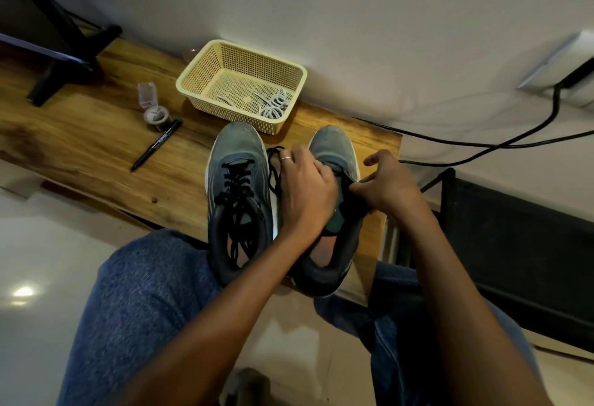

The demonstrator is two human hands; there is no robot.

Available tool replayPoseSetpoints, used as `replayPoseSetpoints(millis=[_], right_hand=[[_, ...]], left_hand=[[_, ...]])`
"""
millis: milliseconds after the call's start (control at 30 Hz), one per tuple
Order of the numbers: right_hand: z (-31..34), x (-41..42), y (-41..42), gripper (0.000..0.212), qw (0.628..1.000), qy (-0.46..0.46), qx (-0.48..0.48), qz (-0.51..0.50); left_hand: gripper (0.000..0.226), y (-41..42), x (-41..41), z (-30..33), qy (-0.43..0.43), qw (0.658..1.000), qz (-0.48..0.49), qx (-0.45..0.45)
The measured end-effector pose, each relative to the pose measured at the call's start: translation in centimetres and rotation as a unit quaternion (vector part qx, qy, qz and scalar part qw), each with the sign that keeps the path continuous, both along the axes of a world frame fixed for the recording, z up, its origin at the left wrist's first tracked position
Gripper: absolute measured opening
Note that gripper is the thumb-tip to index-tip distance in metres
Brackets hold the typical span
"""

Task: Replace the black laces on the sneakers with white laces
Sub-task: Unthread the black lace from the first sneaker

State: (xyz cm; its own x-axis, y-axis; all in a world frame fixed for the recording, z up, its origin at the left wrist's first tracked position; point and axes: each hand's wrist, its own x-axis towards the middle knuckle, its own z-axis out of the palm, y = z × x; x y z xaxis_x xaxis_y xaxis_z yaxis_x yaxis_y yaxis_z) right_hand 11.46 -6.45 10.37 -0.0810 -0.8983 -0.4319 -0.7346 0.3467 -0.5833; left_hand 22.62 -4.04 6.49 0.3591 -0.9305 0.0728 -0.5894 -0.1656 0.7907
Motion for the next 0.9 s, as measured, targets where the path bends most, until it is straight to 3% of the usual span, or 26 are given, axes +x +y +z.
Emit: replayPoseSetpoints(millis=[100, 167, 300, 467, 600, 733, 900], right_hand=[[-0.2, -0.3, -0.1, 0.056, 1.0, 0.026, -0.004, -0.002], [-0.3, -0.2, -0.1, 0.053, 0.999, 0.034, -0.007, 0.003], [-0.7, 0.0, -0.1, 0.05, 0.999, 0.029, -0.016, 0.007], [-1.1, 0.1, -0.4, 0.041, 0.993, 0.063, -0.087, 0.039], [-1.3, 0.6, -0.9, 0.032, 0.979, 0.082, -0.166, 0.084], [-1.9, 1.4, -0.9, 0.033, 0.963, 0.126, -0.199, 0.133], [-2.3, 2.2, -0.7, 0.024, 0.952, 0.132, -0.25, 0.117]], left_hand=[[0.007, -0.6, 0.5, 0.3, 0.144, 0.984, 0.086, -0.058], [0.006, -0.8, 0.7, 0.6, 0.188, 0.975, 0.109, -0.041], [0.004, -0.6, 0.5, 0.3, 0.149, 0.986, 0.075, 0.03], [0.047, -0.5, 0.8, 0.8, 0.099, 0.985, -0.016, 0.142], [0.062, 0.2, 0.8, 1.1, -0.005, 0.983, -0.093, 0.16], [0.063, 1.0, 1.0, 0.2, -0.106, 0.972, -0.159, 0.138], [0.055, 0.8, 1.2, -0.3, -0.064, 0.98, -0.157, 0.102]])
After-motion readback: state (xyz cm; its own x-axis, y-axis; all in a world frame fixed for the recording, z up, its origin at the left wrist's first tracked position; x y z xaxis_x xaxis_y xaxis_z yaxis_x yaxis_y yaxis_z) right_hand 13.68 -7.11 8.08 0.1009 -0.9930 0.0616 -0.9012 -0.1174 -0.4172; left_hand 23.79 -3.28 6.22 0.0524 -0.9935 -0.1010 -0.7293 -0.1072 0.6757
